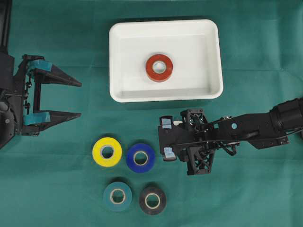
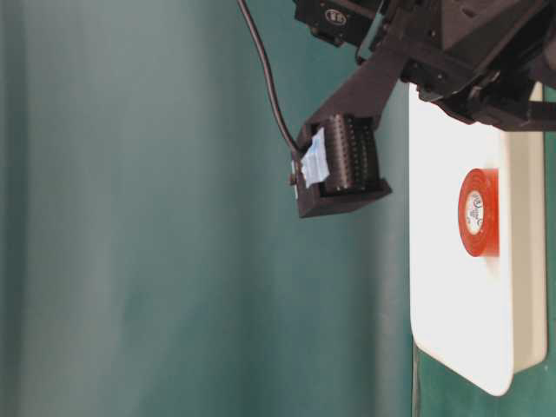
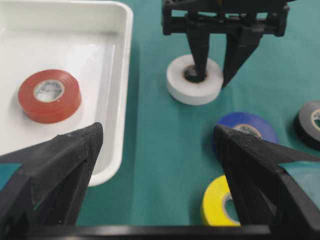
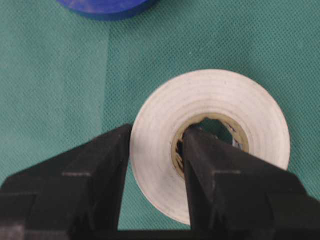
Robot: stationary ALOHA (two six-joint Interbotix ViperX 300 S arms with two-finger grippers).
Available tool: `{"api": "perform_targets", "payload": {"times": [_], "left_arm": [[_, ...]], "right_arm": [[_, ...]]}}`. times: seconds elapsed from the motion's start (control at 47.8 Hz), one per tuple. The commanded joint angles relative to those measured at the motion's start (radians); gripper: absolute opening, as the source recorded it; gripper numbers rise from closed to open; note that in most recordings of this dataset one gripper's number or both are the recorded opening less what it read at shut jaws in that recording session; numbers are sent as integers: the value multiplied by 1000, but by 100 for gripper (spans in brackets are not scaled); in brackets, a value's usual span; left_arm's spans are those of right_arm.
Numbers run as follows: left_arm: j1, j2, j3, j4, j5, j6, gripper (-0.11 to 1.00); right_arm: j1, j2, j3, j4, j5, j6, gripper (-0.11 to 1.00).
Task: Pick up the tape from a random location and place it into the white case.
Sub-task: 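Lift the white tape roll with the right gripper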
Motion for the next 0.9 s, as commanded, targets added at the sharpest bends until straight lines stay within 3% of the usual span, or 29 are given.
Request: {"api": "perform_targets", "payload": {"times": [0.0,0.335,0.565,0.878], "left_arm": [[0,3,-11,-2,-9,0,98],[-2,3,-11,-2,-9,0,98],[-2,3,-11,-2,-9,-2,98],[0,3,-11,-3,-5,-2,98]], "right_arm": [[5,-23,-6,2,-2,-2,35],[5,-120,-41,-15,133,-6,34],[5,-202,-107,-69,328,-6,34],[-11,-282,-169,-135,445,-2,34]]}}
